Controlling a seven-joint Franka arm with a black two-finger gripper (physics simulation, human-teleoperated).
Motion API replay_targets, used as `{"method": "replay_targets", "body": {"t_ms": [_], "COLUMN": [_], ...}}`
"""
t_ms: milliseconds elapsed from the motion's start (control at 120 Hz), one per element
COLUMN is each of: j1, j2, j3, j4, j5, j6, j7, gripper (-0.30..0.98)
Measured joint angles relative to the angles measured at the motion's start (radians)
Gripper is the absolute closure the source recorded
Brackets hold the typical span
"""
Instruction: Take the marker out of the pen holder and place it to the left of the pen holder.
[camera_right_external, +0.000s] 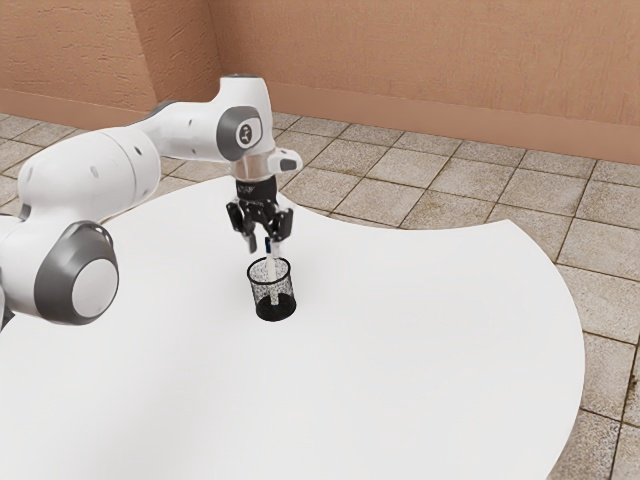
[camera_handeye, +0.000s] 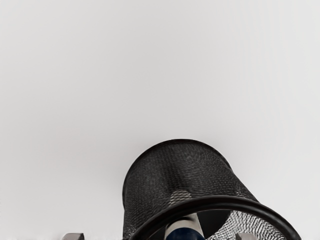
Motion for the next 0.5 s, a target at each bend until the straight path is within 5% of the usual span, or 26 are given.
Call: {"method": "replay_targets", "body": {"t_ms": [500], "j1": [0.0], "j2": [-0.002], "j3": [-0.007], "j4": [0.001], "j5": [0.005], "j6": [0.016], "j7": [-0.008], "gripper": [0.69]}}
